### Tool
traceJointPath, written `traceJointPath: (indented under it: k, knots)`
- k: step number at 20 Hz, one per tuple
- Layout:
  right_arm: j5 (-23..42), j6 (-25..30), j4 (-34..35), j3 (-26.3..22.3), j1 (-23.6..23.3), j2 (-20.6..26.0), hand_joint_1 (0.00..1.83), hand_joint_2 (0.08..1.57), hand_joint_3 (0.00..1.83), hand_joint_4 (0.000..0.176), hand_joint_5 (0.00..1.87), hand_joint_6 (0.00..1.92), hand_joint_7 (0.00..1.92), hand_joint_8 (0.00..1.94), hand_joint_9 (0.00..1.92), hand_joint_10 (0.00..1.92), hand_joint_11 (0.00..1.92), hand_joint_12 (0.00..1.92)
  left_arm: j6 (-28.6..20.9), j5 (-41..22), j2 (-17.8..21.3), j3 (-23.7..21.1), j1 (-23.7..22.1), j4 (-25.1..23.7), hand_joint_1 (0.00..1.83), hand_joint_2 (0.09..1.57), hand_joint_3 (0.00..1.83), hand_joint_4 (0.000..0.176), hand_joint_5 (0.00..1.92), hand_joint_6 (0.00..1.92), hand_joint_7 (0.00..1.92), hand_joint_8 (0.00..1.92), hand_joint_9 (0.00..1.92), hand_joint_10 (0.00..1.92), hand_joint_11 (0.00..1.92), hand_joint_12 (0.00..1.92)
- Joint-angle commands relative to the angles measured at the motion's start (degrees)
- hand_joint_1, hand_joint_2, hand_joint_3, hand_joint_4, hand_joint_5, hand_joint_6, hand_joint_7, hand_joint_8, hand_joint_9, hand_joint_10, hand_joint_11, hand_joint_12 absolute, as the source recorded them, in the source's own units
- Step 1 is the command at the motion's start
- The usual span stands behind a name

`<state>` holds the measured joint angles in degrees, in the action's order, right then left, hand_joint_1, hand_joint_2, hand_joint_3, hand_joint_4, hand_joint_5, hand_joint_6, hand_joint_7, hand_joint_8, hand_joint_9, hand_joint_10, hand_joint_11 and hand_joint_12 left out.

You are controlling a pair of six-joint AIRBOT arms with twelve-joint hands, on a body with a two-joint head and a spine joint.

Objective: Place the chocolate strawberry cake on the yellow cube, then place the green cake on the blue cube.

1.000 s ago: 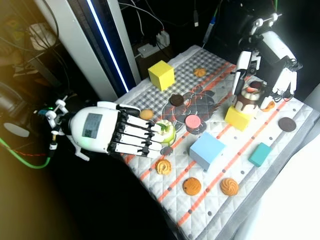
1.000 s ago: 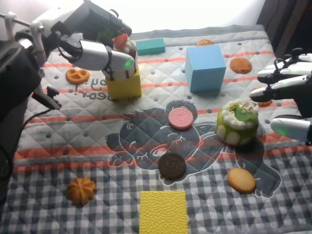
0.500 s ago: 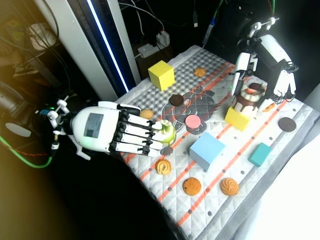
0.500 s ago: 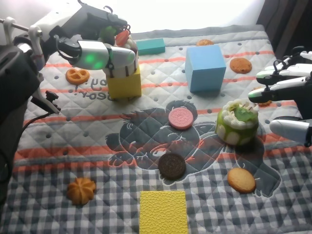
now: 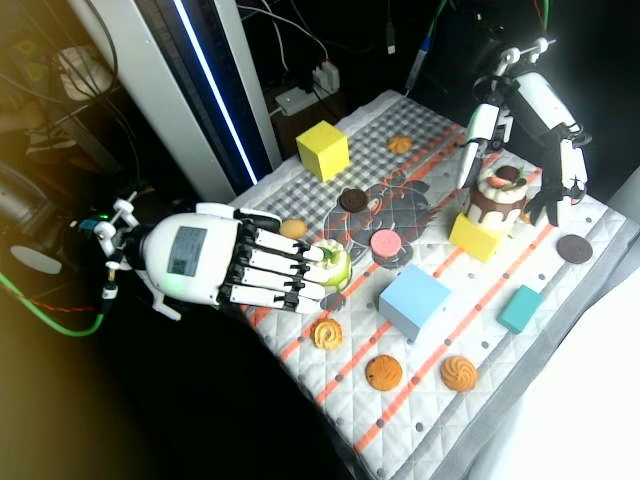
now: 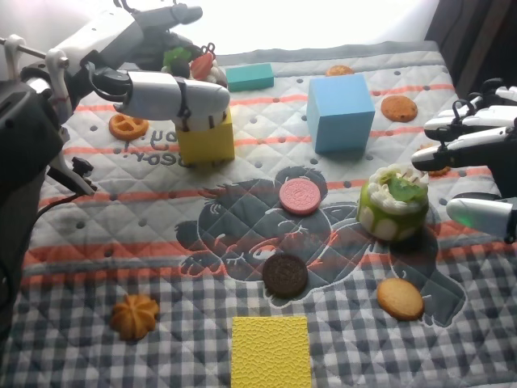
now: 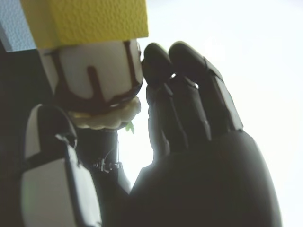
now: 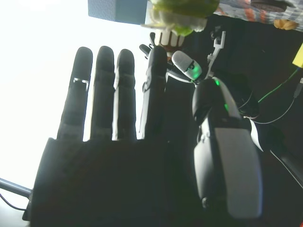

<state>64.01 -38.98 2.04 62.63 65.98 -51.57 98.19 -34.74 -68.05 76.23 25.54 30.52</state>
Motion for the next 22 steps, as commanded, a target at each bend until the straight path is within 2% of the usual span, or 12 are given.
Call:
traceJointPath:
  k: [1,2,3,6,7,8,9,10,11,14,16,22]
  knots:
    - [7.07,0.45,1.16,-0.01,-0.33,0.1,0.38,1.28,0.0,0.065,0.72,0.0,0.49,0.0,0.46,0.0,0.2,0.68,-0.37,-6.82,0.9,-0.14,-0.44,-1.22,0.7,0.8,0.0,0.175,0.02,0.0,0.21,0.0,0.37,0.05,0.0,1.07]
    - [7.07,0.45,1.16,-0.05,-0.33,0.1,0.38,1.28,0.0,0.065,0.72,0.0,0.49,0.0,0.46,0.0,0.2,0.68,-0.37,-7.12,1.16,-0.51,-0.44,-1.41,0.7,0.8,0.0,0.175,0.02,0.0,0.21,0.0,0.37,0.05,0.0,1.07]
    - [7.07,0.45,1.16,-0.06,-0.33,0.1,0.37,1.29,0.0,0.075,0.71,0.0,0.5,0.0,0.47,0.01,0.22,0.68,-0.37,-7.54,1.47,-0.96,-0.43,-1.63,0.65,0.78,0.0,0.176,0.0,0.0,0.05,0.01,0.18,0.01,0.0,0.75]
    - [7.5,0.45,1.42,0.02,-0.34,0.23,0.37,1.28,0.0,0.077,0.7,0.0,0.48,0.0,0.46,0.0,0.23,0.63,-0.38,-9.75,3.12,-3.28,0.09,-2.79,0.62,0.78,0.0,0.176,0.0,0.0,0.01,0.0,0.12,0.0,0.0,0.67]
    - [8.1,0.45,1.66,0.19,-0.37,0.42,0.46,1.29,0.0,0.054,0.7,0.0,0.49,0.0,0.46,0.0,0.27,0.47,-0.82,-11.6,4.54,-5.06,0.75,-3.96,0.67,0.8,0.0,0.176,0.0,0.0,0.0,0.0,0.0,0.0,0.0,0.06]
    - [8.29,0.45,1.89,0.39,-0.62,0.53,0.46,1.29,0.0,0.054,0.7,0.0,0.49,0.0,0.46,0.0,0.27,0.47,-2.67,-13.71,5.93,-6.53,1.49,-5.31,0.67,0.8,0.0,0.176,0.0,0.0,0.0,0.0,0.0,0.0,0.0,0.06]
    - [8.39,0.44,2.12,0.67,-1.18,0.78,0.48,1.3,0.0,0.011,0.68,0.0,0.47,0.0,0.43,0.0,0.31,0.3,-7.25,-17.41,8.46,-8.73,3.12,-8.17,0.68,0.83,0.01,0.176,0.0,0.0,0.0,0.0,0.0,0.0,0.0,0.0]
    - [8.45,0.44,2.12,0.73,-1.43,0.86,0.47,1.31,0.0,0.001,0.67,0.0,0.47,0.0,0.41,0.0,0.33,0.21,-9.02,-19.09,9.6,-9.93,3.97,-9.33,0.64,0.82,0.01,0.176,0.0,0.0,0.0,0.0,0.0,0.0,0.0,0.0]
    - [8.56,0.42,1.98,0.76,-1.78,0.88,0.46,1.3,0.0,0.011,0.65,0.0,0.45,0.0,0.39,0.0,0.32,0.18,-10.37,-21.05,11.42,-11.71,5.47,-10.35,0.6,0.84,0.01,0.176,0.0,0.0,0.0,0.0,0.0,0.0,0.0,0.0]
    - [8.04,0.04,0.47,0.73,-3.18,0.59,0.57,1.08,0.0,0.137,0.46,0.0,0.33,0.0,0.29,0.0,0.26,0.16,-10.49,-25.19,17.32,-18.26,11.74,-12.26,0.66,0.79,0.0,0.176,0.0,0.0,0.0,0.0,0.0,0.0,0.0,0.0]
    - [6.89,-0.2,-0.45,0.84,-4.07,0.23,0.62,0.99,0.02,0.167,0.39,0.0,0.28,0.0,0.26,0.0,0.14,0.46,-10.48,-28.2,20.5,-22.14,15.86,-13.02,0.52,0.75,0.0,0.176,0.0,0.0,0.0,0.0,0.0,0.0,0.0,0.0]
    - [-3.58,-0.66,-6.08,3.38,-9.99,-2.33,0.65,1.01,0.0,0.174,0.34,0.0,0.22,0.0,0.19,0.01,0.0,0.72,-10.47,-36.13,24.13,-28.65,24.62,-13.26,0.81,0.75,0.0,0.176,0.0,0.0,0.0,0.0,0.0,0.0,0.0,0.0]
